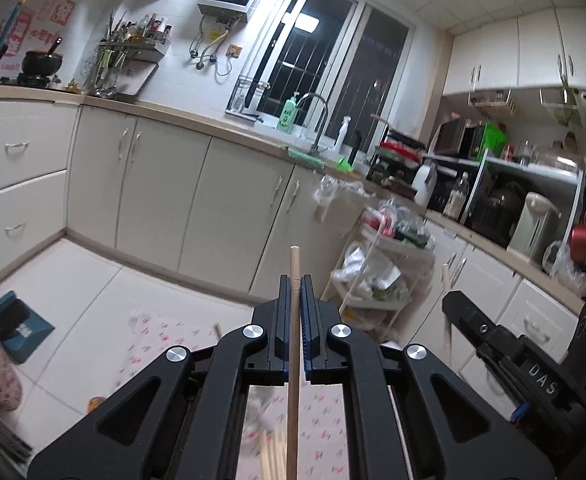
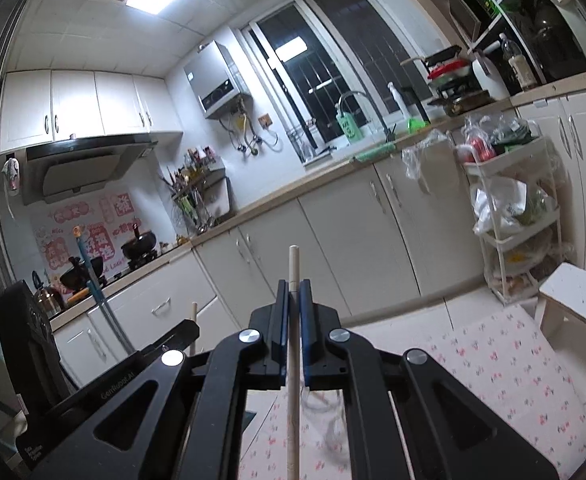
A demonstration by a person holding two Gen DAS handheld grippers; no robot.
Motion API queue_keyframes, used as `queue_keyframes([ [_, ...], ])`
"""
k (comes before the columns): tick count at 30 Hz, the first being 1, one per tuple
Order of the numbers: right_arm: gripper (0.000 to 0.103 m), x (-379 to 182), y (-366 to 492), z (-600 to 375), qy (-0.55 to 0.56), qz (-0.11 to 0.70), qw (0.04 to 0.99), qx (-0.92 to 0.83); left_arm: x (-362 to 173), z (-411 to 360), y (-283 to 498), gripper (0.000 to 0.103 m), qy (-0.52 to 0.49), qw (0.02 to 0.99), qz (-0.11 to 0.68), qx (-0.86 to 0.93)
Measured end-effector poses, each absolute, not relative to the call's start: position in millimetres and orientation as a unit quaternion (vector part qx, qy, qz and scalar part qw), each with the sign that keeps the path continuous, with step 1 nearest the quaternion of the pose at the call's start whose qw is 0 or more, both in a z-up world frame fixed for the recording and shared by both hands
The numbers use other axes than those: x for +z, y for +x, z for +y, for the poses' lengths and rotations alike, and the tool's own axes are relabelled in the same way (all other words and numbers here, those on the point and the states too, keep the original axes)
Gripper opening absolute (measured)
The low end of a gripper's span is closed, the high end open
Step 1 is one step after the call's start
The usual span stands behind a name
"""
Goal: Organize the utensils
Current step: 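Lift the held sticks with both tools and carry them above the jar mouth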
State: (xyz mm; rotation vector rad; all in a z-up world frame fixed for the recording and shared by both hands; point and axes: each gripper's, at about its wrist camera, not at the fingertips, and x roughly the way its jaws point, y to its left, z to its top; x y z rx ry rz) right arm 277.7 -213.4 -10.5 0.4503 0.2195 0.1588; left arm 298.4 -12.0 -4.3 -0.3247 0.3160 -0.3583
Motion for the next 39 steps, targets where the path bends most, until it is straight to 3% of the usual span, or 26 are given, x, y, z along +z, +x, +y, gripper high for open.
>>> queue_keyframes([
  [16, 0.006, -48, 388, -218, 0.249, 0.098, 0.962, 0.058, -43, -14, 419, 0.005, -0.217, 0.961, 0.131, -0.112],
  [39, 0.006, -104, 455, -207, 0.262, 0.102, 0.957, 0.065, -93, -26, 454, 0.005, -0.211, 0.971, 0.097, -0.049],
])
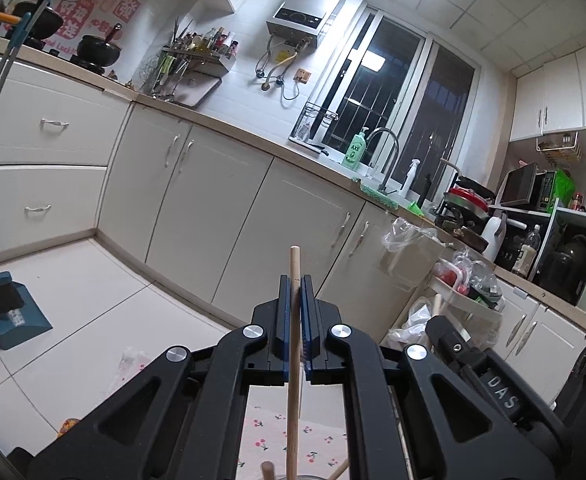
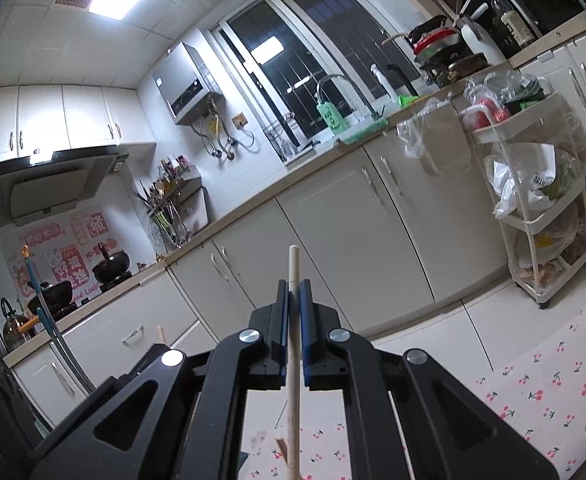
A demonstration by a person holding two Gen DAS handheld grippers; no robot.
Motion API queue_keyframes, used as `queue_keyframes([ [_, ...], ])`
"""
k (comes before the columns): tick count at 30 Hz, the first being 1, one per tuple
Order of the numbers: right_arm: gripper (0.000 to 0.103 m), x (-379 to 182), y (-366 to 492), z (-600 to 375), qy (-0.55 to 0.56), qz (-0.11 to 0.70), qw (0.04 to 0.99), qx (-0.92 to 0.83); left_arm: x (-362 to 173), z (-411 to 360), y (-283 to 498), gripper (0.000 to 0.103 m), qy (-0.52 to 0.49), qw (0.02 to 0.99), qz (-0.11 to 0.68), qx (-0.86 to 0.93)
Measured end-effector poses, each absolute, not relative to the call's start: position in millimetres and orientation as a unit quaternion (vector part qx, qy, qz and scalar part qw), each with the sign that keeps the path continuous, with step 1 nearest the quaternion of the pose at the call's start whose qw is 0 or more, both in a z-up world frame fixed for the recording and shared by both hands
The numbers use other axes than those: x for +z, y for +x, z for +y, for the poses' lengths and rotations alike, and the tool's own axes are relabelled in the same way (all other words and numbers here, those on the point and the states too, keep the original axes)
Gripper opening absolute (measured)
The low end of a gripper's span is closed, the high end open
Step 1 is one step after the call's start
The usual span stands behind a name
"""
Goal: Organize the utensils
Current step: 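Lift the held sticks with both tools and carry them above the jar mouth, then open the left tool to drop its stick into the jar while the right tool releases its stick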
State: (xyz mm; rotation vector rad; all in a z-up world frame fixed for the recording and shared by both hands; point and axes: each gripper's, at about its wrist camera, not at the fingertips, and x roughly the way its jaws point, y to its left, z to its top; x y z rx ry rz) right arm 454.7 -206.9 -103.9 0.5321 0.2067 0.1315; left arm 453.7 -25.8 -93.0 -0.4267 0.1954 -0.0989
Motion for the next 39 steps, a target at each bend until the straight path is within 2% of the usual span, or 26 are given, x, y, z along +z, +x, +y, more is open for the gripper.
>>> queue_keyframes([
  [13, 0.006, -131, 440, -199, 0.247, 0.136, 0.956, 0.079, -111, -25, 448, 0.005, -0.194, 0.974, 0.109, -0.049],
  [24, 0.007, -141, 403, -194, 0.221, 0.193, 0.952, 0.085, -114, -35, 410, 0.006, -0.142, 0.977, 0.145, -0.069],
  [27, 0.012, -141, 395, -195, 0.217, 0.209, 0.949, 0.089, -111, -35, 394, 0.012, -0.13, 0.977, 0.153, -0.075],
  [28, 0.025, -140, 391, -195, 0.218, 0.216, 0.948, 0.089, -109, -35, 387, 0.02, -0.123, 0.977, 0.158, -0.077],
  [29, 0.032, -140, 387, -196, 0.217, 0.221, 0.947, 0.09, -108, -35, 383, 0.031, -0.119, 0.977, 0.161, -0.078],
  [35, 0.032, -128, 343, -212, 0.216, 0.229, 0.946, 0.073, -100, -21, 341, 0.043, -0.11, 0.975, 0.182, -0.072],
  [39, 0.032, -138, 305, -229, 0.202, 0.273, 0.94, 0.045, -111, -12, 312, 0.053, -0.096, 0.965, 0.233, -0.073],
])
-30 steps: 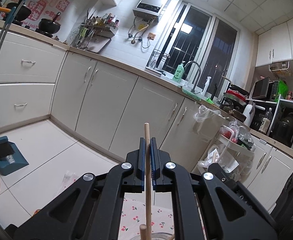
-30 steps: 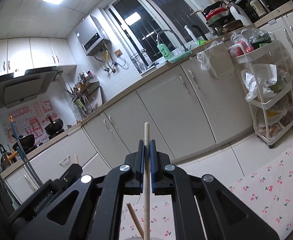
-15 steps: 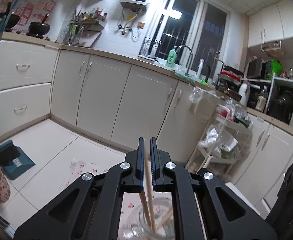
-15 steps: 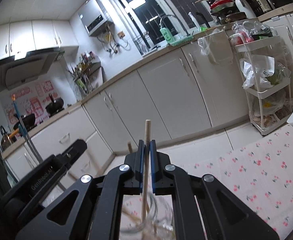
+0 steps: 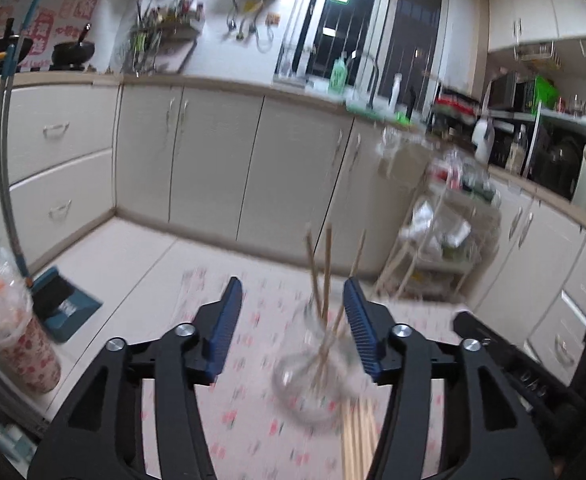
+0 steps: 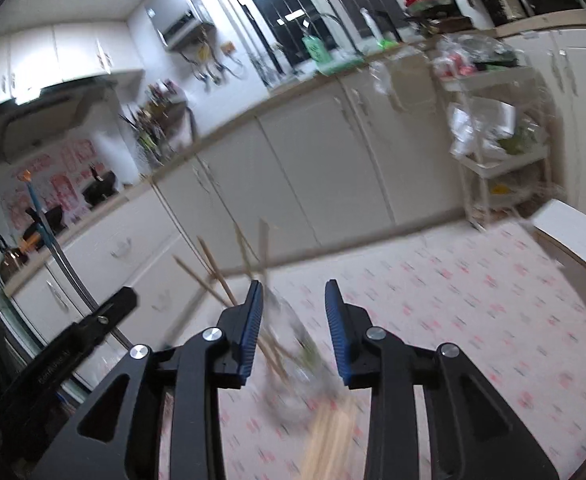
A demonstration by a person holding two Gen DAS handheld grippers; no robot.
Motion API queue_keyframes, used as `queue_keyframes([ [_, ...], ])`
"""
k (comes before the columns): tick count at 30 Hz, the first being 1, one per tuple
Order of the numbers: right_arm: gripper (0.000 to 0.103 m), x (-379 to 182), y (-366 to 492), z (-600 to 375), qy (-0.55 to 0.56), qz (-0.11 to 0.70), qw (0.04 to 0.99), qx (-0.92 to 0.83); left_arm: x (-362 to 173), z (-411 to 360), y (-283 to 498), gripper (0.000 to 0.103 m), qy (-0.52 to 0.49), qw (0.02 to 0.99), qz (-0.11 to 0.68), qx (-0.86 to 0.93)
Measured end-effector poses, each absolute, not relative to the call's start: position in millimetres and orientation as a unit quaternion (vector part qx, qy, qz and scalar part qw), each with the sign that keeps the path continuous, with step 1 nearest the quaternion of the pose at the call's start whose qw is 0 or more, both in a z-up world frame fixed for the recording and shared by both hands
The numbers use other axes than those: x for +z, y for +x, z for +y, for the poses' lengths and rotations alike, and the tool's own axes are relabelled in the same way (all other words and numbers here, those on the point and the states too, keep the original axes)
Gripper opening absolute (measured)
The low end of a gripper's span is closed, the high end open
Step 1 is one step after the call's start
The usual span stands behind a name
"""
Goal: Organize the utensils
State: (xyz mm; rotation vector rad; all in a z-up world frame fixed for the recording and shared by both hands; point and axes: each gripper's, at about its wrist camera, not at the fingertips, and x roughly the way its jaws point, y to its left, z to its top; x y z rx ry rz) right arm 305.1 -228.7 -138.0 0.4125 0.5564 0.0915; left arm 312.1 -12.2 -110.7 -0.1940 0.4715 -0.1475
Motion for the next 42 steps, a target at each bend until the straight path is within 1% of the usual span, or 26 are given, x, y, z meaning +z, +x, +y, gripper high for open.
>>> queue_keyframes([
  [2, 0.032, -152, 285, -234, 0.19, 0.306, 0.932, 0.033, -120, -10, 298, 0.059, -0.086, 0.959, 0.257, -0.08],
  [7, 0.032, -184, 258, -230, 0.159, 0.373, 0.914, 0.021, -150, -15, 268, 0.067, -0.063, 0.94, 0.324, -0.09],
  [10, 0.032, -196, 254, -218, 0.141, 0.398, 0.906, 0.024, -167, -13, 265, 0.067, -0.066, 0.926, 0.362, -0.084],
  [15, 0.032, -210, 259, -194, 0.107, 0.427, 0.897, 0.039, -181, -7, 264, 0.068, -0.075, 0.912, 0.397, -0.074],
  [20, 0.027, -230, 267, -178, 0.064, 0.463, 0.883, 0.029, -182, -4, 267, 0.071, -0.066, 0.907, 0.411, -0.067],
  [22, 0.027, -231, 264, -176, 0.047, 0.458, 0.887, 0.031, -184, -9, 270, 0.071, -0.06, 0.904, 0.418, -0.072],
  [24, 0.024, -230, 262, -179, 0.036, 0.46, 0.887, 0.021, -187, -17, 274, 0.072, -0.051, 0.901, 0.423, -0.078],
  [26, 0.016, -233, 262, -187, 0.038, 0.47, 0.882, 0.01, -192, -29, 280, 0.072, -0.037, 0.899, 0.429, -0.083],
  [28, 0.012, -232, 257, -199, 0.038, 0.471, 0.881, -0.003, -198, -43, 287, 0.072, -0.022, 0.895, 0.437, -0.088],
  [33, 0.011, -229, 244, -224, 0.073, 0.472, 0.878, -0.002, -215, -73, 303, 0.072, 0.01, 0.887, 0.45, -0.1],
  [42, 0.011, -225, 247, -228, 0.107, 0.46, 0.881, 0.017, -234, -93, 328, 0.071, 0.044, 0.878, 0.469, -0.087],
])
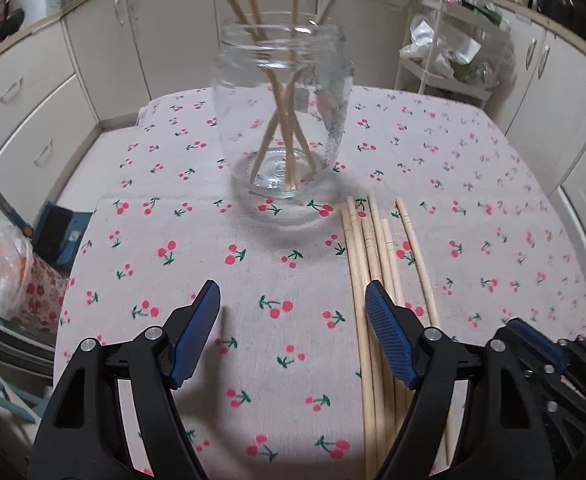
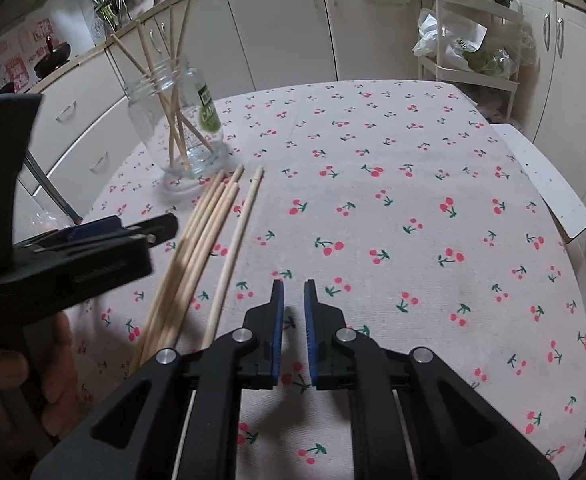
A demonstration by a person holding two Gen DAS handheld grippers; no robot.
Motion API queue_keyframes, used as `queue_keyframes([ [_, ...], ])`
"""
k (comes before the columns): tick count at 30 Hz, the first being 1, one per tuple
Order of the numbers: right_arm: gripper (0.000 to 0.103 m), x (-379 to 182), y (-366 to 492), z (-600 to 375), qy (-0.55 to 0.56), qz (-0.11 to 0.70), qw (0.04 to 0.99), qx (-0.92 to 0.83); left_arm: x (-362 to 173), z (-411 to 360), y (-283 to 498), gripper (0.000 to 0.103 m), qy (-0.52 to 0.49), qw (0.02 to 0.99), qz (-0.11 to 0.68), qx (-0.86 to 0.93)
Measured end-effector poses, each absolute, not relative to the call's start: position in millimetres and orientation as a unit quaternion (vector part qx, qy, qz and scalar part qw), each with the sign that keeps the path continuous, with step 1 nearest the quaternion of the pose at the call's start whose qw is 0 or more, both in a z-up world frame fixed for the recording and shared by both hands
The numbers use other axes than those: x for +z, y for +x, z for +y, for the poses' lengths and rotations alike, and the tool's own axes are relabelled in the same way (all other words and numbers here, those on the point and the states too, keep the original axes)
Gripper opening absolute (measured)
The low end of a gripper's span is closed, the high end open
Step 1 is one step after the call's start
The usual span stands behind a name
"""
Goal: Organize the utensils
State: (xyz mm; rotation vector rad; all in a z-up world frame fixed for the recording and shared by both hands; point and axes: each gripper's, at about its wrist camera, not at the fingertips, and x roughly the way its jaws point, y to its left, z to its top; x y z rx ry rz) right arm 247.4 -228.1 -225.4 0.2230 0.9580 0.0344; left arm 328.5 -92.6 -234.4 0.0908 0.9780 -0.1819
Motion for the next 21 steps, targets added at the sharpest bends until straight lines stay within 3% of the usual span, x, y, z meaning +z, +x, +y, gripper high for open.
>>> queue_keyframes([
  [12, 0.012, -222, 269, -216, 0.105, 0.452, 0.885, 0.033, -244, -97, 336, 0.06, 0.057, 0.875, 0.476, -0.071],
  [17, 0.012, -227, 291, -195, 0.085, 0.459, 0.883, 0.051, -240, -88, 327, 0.023, 0.055, 0.872, 0.481, -0.072],
  [21, 0.011, -236, 296, -189, 0.059, 0.472, 0.879, 0.045, -237, -75, 322, 0.017, 0.044, 0.863, 0.495, -0.092],
])
